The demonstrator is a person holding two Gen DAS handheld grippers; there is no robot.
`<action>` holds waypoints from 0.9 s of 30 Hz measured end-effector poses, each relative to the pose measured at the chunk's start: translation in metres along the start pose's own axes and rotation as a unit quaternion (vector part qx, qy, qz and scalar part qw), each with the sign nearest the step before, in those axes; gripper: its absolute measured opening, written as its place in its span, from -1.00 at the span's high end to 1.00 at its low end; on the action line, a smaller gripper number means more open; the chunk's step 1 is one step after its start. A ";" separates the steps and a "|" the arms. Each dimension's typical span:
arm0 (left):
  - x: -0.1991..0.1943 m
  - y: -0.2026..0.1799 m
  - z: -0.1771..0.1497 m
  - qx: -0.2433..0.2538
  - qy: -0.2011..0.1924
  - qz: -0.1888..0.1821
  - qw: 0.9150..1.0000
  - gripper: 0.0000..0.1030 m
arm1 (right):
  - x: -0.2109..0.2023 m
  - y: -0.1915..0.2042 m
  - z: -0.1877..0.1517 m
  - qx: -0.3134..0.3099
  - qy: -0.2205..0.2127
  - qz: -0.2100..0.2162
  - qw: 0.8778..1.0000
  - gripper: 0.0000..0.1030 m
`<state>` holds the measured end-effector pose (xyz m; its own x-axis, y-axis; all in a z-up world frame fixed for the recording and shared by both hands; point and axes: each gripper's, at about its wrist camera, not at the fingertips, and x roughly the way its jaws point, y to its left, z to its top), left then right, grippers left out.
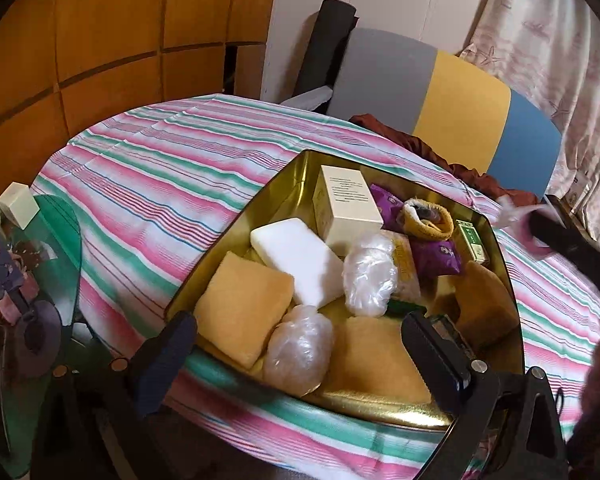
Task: Organize objects
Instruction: 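Lower the pink roller into the gold tin and open the right tool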
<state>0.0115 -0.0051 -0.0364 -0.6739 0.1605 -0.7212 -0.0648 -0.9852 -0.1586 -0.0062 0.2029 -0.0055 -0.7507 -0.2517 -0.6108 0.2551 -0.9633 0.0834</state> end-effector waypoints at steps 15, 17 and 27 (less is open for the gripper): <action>0.001 0.018 -0.003 -0.015 0.023 0.018 0.999 -1.00 | 0.048 0.004 -0.010 -0.009 0.074 -0.011 0.997 -0.57; 0.000 0.017 -0.003 -0.014 0.021 0.016 1.000 -1.00 | 0.037 -0.002 -0.008 0.012 0.058 -0.013 0.998 -0.58; -0.012 0.004 0.004 -0.013 0.010 0.012 1.000 -1.00 | -0.006 -0.014 -0.015 0.111 0.048 -0.093 0.988 -0.58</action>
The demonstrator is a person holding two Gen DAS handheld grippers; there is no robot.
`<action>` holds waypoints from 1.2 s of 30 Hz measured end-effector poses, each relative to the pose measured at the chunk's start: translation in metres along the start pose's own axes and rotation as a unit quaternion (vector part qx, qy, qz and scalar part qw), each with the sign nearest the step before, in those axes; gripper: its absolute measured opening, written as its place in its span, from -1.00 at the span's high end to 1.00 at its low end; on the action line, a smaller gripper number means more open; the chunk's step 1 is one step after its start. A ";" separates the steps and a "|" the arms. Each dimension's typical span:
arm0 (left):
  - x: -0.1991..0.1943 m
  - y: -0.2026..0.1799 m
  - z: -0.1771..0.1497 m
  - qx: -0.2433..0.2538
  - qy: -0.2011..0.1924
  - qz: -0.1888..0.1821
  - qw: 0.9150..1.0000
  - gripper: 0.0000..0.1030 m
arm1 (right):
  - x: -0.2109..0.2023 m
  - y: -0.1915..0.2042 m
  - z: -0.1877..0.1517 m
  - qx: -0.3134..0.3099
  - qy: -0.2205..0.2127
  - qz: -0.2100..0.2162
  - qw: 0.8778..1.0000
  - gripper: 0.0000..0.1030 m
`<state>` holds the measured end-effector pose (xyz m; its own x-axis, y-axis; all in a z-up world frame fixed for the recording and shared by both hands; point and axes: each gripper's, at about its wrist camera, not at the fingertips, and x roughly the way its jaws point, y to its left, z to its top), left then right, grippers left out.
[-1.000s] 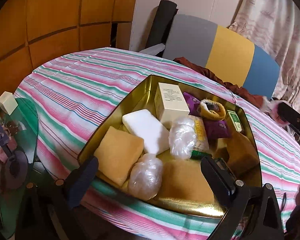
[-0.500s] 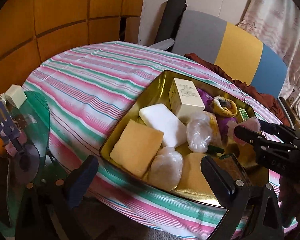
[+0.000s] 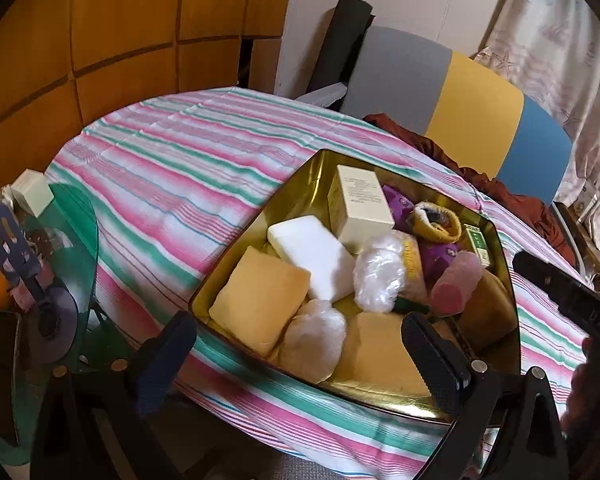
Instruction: Organize objects
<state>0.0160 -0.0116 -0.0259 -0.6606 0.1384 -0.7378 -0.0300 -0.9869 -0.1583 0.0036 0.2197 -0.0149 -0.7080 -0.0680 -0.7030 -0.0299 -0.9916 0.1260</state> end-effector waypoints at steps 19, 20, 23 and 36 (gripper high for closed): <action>-0.028 -0.010 0.010 0.036 -0.054 0.094 0.993 -1.00 | -0.021 0.039 -0.012 0.032 0.035 -0.085 0.995 -0.58; -0.028 -0.010 0.010 0.039 -0.050 0.094 0.994 -1.00 | -0.021 0.040 -0.012 0.031 0.036 -0.085 0.995 -0.58; -0.026 -0.011 0.013 0.045 -0.026 0.088 0.995 -1.00 | -0.021 0.044 -0.013 0.031 0.037 -0.086 0.995 -0.58; -0.021 -0.005 0.017 0.027 0.019 0.078 0.996 -1.00 | -0.024 0.053 -0.013 0.039 0.040 -0.113 0.992 -0.58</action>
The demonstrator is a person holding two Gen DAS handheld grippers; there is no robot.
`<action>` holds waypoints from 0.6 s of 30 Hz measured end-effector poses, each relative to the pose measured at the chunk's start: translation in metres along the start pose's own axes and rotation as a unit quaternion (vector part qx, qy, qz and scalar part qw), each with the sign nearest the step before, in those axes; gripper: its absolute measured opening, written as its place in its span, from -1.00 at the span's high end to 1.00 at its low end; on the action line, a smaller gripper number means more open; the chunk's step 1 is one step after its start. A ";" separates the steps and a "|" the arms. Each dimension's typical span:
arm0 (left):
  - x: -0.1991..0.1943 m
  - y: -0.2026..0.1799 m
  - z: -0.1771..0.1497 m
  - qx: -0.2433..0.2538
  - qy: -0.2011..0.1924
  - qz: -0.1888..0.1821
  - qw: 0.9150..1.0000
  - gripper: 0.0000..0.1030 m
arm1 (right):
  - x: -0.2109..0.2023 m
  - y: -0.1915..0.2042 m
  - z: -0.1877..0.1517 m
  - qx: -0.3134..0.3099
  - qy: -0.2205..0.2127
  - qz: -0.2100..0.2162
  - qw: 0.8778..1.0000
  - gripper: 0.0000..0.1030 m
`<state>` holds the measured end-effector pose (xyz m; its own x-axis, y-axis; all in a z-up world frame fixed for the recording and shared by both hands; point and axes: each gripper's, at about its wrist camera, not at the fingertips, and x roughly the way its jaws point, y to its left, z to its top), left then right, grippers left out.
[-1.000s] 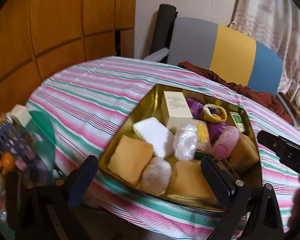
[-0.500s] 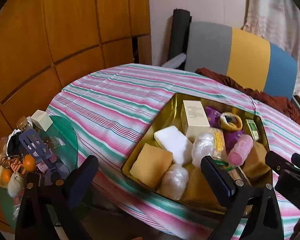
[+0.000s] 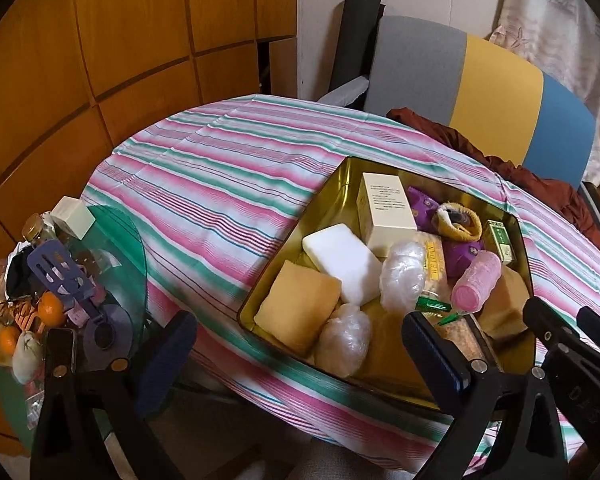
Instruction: Organize objects
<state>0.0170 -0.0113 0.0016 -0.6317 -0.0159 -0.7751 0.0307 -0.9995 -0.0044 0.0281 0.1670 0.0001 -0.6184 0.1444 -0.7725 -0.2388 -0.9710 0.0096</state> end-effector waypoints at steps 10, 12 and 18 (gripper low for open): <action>0.005 0.005 0.002 -0.004 0.009 0.012 1.000 -0.99 | 0.001 0.003 -0.001 -0.006 0.001 -0.006 1.000 -0.58; 0.005 0.006 0.004 -0.004 0.008 0.012 1.000 -0.99 | 0.001 0.003 -0.001 -0.007 0.001 -0.006 1.000 -0.58; 0.007 0.007 0.006 -0.009 0.015 0.009 1.000 -0.99 | 0.001 0.001 -0.001 -0.007 0.000 -0.011 1.000 -0.58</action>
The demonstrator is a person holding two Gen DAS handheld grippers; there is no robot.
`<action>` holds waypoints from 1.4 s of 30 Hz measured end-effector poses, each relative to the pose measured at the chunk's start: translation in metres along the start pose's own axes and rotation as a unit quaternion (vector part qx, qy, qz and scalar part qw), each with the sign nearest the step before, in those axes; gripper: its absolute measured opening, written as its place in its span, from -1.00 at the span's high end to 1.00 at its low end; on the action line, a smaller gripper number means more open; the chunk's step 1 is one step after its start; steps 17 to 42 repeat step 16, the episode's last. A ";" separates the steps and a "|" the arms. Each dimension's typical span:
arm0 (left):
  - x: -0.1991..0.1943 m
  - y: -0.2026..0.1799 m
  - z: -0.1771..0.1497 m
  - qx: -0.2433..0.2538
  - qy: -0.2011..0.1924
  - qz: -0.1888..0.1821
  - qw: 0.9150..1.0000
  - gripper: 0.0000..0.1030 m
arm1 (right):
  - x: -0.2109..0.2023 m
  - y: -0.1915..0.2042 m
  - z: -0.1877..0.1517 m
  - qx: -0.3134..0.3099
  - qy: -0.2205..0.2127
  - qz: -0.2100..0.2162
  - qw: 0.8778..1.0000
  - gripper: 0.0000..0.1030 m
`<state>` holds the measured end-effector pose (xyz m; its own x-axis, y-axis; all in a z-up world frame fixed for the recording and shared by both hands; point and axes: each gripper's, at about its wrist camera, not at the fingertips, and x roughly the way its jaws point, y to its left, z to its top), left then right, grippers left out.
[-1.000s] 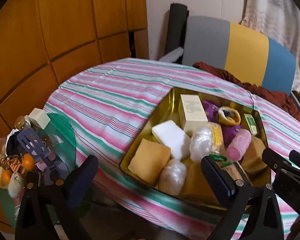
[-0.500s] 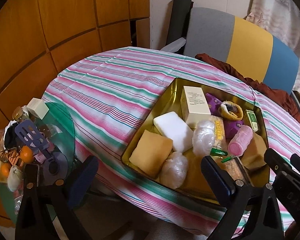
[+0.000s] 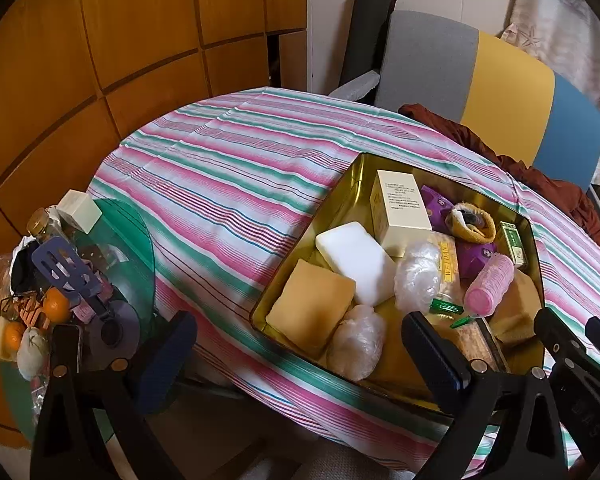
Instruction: Organize objects
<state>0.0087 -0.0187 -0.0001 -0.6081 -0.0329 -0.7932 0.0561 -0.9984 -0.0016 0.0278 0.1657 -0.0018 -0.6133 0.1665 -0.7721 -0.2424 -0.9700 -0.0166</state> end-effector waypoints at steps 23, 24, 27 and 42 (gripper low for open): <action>0.004 -0.004 -0.002 0.005 0.008 0.005 1.000 -0.95 | 0.003 -0.003 0.000 0.003 0.002 -0.003 1.000 -0.59; 0.004 -0.004 -0.002 0.005 0.008 0.005 1.000 -0.95 | 0.003 -0.003 0.000 0.003 0.002 -0.003 1.000 -0.59; 0.004 -0.004 -0.002 0.005 0.008 0.005 1.000 -0.95 | 0.003 -0.003 0.000 0.003 0.002 -0.003 1.000 -0.59; 0.004 -0.004 -0.002 0.005 0.008 0.005 1.000 -0.95 | 0.003 -0.003 0.000 0.003 0.002 -0.003 1.000 -0.59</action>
